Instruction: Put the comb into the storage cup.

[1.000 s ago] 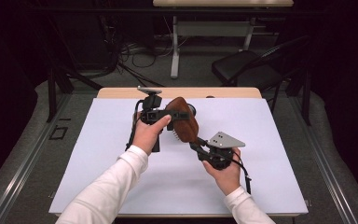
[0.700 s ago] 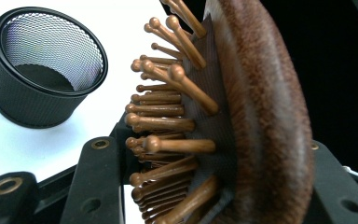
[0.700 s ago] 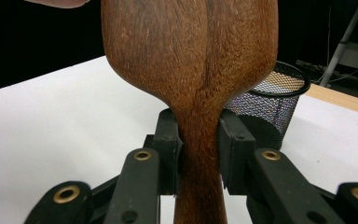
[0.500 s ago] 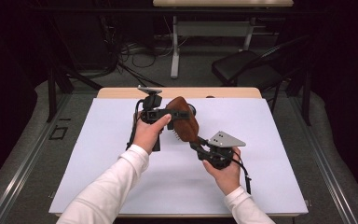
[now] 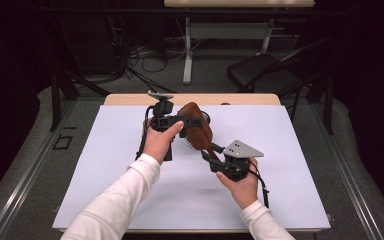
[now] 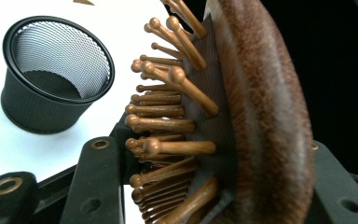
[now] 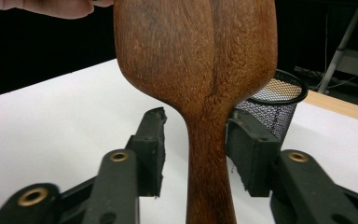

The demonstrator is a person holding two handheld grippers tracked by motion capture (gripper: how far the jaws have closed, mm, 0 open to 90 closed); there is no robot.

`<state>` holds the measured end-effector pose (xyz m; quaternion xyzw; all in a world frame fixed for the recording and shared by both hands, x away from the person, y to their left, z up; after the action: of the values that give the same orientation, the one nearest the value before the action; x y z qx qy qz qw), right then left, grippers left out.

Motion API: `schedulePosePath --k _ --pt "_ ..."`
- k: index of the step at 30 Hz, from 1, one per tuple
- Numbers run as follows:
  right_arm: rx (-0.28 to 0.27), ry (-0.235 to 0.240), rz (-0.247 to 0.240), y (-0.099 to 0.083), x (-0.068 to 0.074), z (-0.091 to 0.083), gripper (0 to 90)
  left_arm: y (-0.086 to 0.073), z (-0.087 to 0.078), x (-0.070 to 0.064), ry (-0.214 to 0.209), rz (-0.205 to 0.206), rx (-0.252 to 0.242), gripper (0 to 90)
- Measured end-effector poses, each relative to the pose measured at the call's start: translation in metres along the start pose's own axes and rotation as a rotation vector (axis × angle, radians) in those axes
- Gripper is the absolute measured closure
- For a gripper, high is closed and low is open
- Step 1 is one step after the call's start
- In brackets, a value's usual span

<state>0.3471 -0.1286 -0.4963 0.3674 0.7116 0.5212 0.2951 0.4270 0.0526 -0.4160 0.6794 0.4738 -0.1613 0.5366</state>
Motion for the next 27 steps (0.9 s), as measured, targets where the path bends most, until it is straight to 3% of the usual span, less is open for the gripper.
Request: schedulePosePath --k 19,27 --pt "-0.028 -0.050 -0.024 0.0043 -0.0067 -0.0025 43.2 0.0047 -0.0011 0.0063 0.016 0.024 -0.040 50.0" --pt "-0.036 -0.034 -0.026 0.0071 -0.0061 -0.0030 41.8 0.0073 -0.0025 0.0090 0.022 0.027 -0.053 49.9"
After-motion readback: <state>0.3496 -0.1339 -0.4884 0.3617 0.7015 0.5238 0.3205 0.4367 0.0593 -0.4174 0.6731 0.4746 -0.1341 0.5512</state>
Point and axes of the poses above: each handheld gripper's, and its own axes: z roughly forward along the jaws, y roughly out of its top, x roughly to its left, the point moved 3 cm from there along z, roughly forward along the jaws, and after that the axes turned 9 degrees about -y, right-handed, at the moved point
